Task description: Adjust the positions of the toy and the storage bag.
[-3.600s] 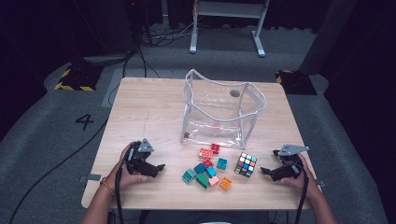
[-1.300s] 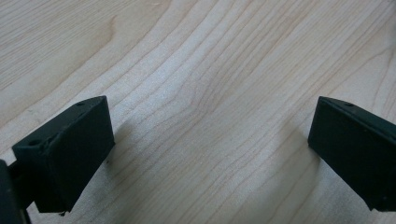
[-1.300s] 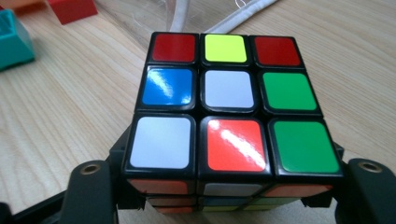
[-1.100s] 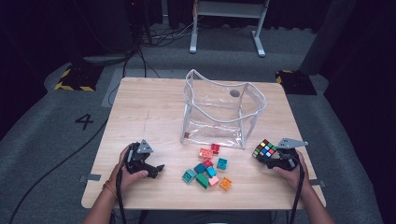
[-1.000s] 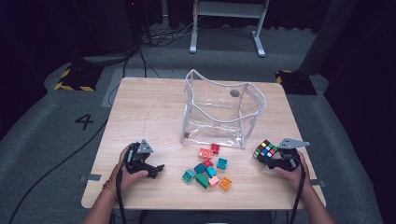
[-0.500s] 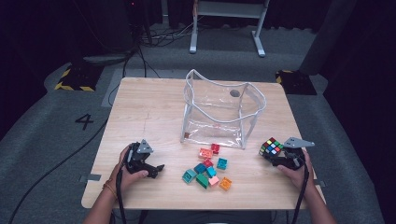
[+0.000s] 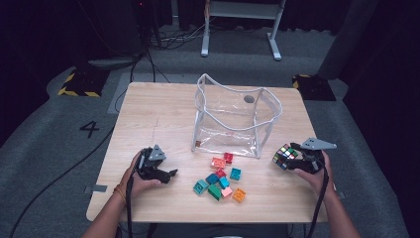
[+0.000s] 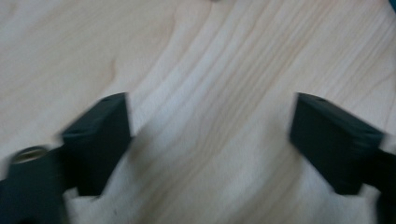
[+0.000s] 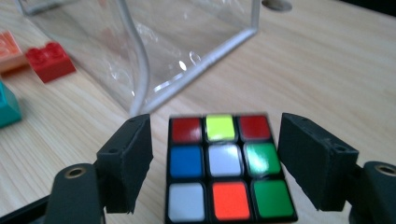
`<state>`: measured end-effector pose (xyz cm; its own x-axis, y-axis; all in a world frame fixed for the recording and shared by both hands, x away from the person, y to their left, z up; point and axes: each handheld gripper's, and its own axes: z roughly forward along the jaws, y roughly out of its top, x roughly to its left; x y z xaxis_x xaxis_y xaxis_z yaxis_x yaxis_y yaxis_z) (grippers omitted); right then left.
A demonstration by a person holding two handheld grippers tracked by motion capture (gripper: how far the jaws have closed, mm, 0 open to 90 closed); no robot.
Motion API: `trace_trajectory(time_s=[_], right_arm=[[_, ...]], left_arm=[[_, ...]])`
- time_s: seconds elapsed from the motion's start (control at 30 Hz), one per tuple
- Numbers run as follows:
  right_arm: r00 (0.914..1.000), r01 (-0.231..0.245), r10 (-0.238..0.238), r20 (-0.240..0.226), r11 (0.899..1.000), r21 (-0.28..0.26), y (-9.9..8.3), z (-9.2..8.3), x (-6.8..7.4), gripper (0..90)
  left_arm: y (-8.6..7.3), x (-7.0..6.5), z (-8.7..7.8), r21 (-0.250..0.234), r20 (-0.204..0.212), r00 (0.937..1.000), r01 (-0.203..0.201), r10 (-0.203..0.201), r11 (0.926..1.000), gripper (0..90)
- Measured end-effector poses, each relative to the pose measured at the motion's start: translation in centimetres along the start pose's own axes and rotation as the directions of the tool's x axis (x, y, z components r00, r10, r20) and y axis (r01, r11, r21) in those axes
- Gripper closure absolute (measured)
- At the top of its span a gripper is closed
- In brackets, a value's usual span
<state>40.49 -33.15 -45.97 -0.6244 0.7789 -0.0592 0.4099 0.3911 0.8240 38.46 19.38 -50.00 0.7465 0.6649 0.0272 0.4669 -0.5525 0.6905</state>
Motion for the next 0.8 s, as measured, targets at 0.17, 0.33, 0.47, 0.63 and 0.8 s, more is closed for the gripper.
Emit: trace_trajectory(time_s=[0.17, 0.33, 0.47, 0.63, 0.8], right_arm=[[0.9998, 0.02, -0.019, 0.008, 0.999, -0.032, 2.0, -0.2, 1.1, 30.2], [0.9953, 0.062, -0.065, -0.072, 0.997, -0.039, 4.5, 1.3, 3.5, 32.2], [0.9939, 0.08, -0.082, -0.074, 0.996, -0.027, 5.2, 2.6, 4.3, 32.3], [0.9923, 0.088, -0.09, -0.085, 0.996, -0.022, 5.7, 3.5, 4.7, 37.0], [0.9913, 0.094, -0.098, -0.089, 0.995, -0.045, 6.2, 4.1, 5.0, 44.1]], left_arm=[[1.3, 0.2, 0.6, -0.006, 0.021, 0.9998, 0.007, -0.006, 1.0, 21.9], [3.6, 0.8, 0.8, -0.079, 0.063, 0.9969, 0.052, -0.047, 0.9955, 23.6], [5.5, 1.1, 0.5, -0.137, 0.046, 0.9985, 0.036, -0.03, 0.9899, 26.4], [7.2, 1.4, 0.7, -0.174, 0.07, 0.9964, 0.058, -0.047, 0.9829, 27.0], [9.0, 1.0, 1.3, -0.206, 0.081, 0.9962, 0.046, -0.03, 0.9774, 27.7]])
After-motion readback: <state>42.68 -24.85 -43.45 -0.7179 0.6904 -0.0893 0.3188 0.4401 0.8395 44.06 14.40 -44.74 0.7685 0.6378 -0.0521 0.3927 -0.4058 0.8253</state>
